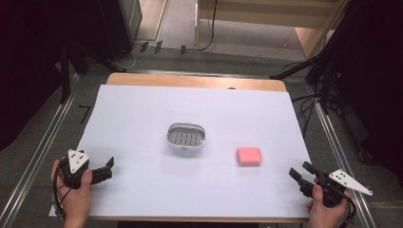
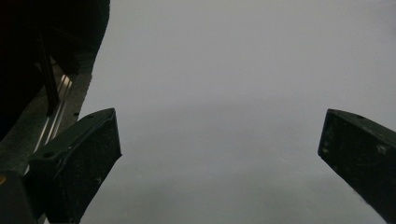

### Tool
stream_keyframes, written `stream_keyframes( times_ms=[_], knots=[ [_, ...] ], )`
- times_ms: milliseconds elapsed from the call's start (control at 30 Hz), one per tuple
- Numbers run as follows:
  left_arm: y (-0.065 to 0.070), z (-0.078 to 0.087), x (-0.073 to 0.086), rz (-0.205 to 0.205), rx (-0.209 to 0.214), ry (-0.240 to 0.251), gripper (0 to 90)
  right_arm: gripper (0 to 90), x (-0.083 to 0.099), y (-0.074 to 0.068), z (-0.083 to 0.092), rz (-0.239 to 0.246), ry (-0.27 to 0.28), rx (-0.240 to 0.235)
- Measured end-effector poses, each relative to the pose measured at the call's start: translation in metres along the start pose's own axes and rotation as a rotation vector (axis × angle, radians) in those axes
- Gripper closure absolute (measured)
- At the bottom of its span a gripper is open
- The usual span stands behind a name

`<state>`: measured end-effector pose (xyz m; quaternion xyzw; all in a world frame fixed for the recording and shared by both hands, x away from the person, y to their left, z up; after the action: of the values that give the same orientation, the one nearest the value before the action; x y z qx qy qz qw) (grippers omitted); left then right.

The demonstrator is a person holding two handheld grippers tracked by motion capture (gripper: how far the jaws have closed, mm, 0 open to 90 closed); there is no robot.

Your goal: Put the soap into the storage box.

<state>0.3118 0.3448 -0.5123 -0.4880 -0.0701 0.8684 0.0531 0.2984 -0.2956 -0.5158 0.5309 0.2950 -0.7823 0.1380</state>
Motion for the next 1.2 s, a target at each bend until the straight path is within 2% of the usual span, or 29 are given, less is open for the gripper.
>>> stream_keyframes(
  times_ms=[33,67,100,200,267,300,333,433,567,800,833,867,900,1000,1167,1200],
  knots=[
    [0.000,0.000,0.000,0.000,0.000,0.000,0.0,33.1,0.000,0.000,0.000,0.000,0.000,0.000],
    [0.000,0.000,0.000,-0.001,0.003,0.000,0.0,38.6,0.000,-0.004,-0.001,0.026,-0.014,-0.015],
    [0.000,0.000,0.000,0.000,0.002,0.002,0.0,39.6,0.001,-0.005,-0.003,0.029,-0.028,-0.021],
    [0.000,0.001,0.000,-0.003,0.001,0.005,0.0,39.5,0.002,-0.009,-0.007,0.063,-0.067,-0.049],
    [0.000,0.001,0.000,-0.006,0.000,0.004,0.0,38.8,0.004,-0.012,-0.010,0.082,-0.119,-0.064],
    [0.000,0.001,0.000,-0.006,0.000,0.004,0.0,38.8,0.004,-0.012,-0.010,0.082,-0.119,-0.064],
    [0.001,0.000,0.000,-0.005,-0.001,0.001,0.0,37.7,0.004,-0.017,-0.014,0.116,-0.175,-0.076],
    [0.001,0.000,0.000,-0.008,0.000,0.000,0.0,31.3,0.001,-0.022,-0.019,0.171,-0.241,-0.069],
    [0.001,0.000,0.000,-0.008,0.000,0.002,0.0,28.3,0.000,-0.031,-0.031,0.212,-0.342,-0.155],
    [0.001,0.000,0.000,-0.013,0.001,-0.002,0.0,27.7,0.000,-0.044,-0.054,0.365,-0.518,-0.214],
    [0.001,0.000,0.000,-0.013,0.001,-0.002,0.0,27.7,0.000,-0.044,-0.054,0.365,-0.518,-0.214],
    [0.001,0.000,0.000,-0.014,0.001,-0.001,0.0,27.1,-0.003,-0.047,-0.060,0.398,-0.542,-0.229],
    [0.001,0.000,0.000,-0.014,0.001,-0.001,0.0,27.1,-0.003,-0.047,-0.060,0.398,-0.542,-0.229],
    [0.001,0.000,0.000,-0.013,0.001,0.001,0.0,26.7,-0.011,-0.052,-0.071,0.445,-0.583,-0.251],
    [0.002,0.000,0.000,-0.014,0.001,-0.002,0.0,25.9,-0.019,-0.055,-0.079,0.476,-0.609,-0.273],
    [0.002,0.000,0.000,-0.015,0.001,0.000,0.0,25.9,-0.021,-0.056,-0.082,0.490,-0.630,-0.280]
  ],
)
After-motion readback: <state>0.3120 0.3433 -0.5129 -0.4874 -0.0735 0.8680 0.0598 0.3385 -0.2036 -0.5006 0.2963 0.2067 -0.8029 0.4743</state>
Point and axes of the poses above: each handheld gripper's, and its own axes: z roughly backward along the jaws, x roughly out of its underside, y roughly to its right, the point moved 9 cm from there along -z, roughly forward along the jaws, and after that the axes turned 7 degrees about -x, right-handed, at the moved point
